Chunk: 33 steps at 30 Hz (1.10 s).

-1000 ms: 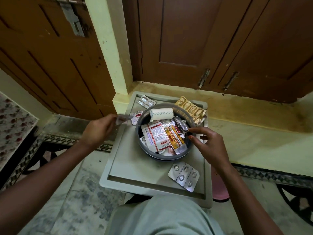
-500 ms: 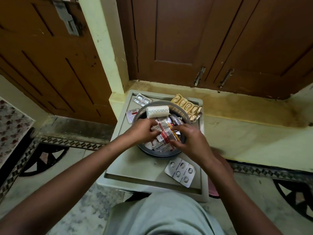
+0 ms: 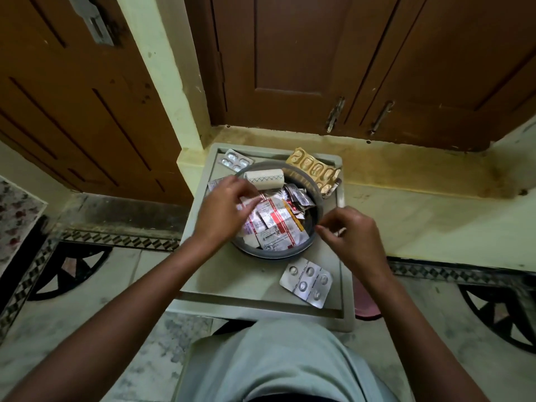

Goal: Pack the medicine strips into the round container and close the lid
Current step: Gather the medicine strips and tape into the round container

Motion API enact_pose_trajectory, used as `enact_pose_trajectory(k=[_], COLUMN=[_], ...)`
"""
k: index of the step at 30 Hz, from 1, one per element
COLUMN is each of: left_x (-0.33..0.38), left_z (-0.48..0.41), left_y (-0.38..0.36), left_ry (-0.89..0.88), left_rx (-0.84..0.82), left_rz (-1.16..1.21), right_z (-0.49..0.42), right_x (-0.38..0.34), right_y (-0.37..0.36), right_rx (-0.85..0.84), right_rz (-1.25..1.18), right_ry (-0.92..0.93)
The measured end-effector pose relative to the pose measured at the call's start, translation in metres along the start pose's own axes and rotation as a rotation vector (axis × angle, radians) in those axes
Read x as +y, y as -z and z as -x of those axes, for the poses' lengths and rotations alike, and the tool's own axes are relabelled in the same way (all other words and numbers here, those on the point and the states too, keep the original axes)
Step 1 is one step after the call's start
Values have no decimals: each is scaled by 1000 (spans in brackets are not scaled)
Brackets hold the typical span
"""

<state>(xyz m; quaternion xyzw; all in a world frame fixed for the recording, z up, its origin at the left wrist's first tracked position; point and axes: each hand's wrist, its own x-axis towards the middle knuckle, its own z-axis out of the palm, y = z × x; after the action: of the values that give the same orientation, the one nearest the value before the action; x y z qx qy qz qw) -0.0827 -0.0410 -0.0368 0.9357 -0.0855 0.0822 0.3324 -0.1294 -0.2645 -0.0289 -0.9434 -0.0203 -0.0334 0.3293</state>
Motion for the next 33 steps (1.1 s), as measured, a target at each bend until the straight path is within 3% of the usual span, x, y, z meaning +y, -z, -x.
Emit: enact_pose_trajectory(k=[2,4,8,11,16,18,21,23,25,27,30,33], left_x=[-16,-36,-73,-91,-107,-108,-101,-95,-92,-91,-90,-87], left_z=[-2,-5,-8,-15,-25,-26,-25,-25,-30,-39,-47,-46], left_y=[8,14,9,3,2,3,6,9,13,18,21,20], left_ry=[132,214,97,-9,-95,-155,-180,-219,-259,-278,-312,-318], left_rx=[154,197,-132,-319,-450,-435,-392,-387,-446,-509,-522,-528], left_rz=[77,32,-198,-179,-258,-318,-402,-484,-589,-663,-674,-670], right_z=[9,21,42,41,32,27,12,-3,-20,-31,-35,-33], right_x=[6,7,4,3,-4,-11,-29,-42,-52,-56,-57,-57], right_y=[6,0,-24,-20,13,31,36,22,-1,-25,-49,-51], right_rx=[-135,-345,-446,-445,-534,-495,-178,46,125,34,-232,-293], right_rz=[56,188,409,299,109,-45,-232,-130,70,232,331,350], right_ry=[-152,-233,-156,-237,-253,-264,-191,-64,54,131,96,68])
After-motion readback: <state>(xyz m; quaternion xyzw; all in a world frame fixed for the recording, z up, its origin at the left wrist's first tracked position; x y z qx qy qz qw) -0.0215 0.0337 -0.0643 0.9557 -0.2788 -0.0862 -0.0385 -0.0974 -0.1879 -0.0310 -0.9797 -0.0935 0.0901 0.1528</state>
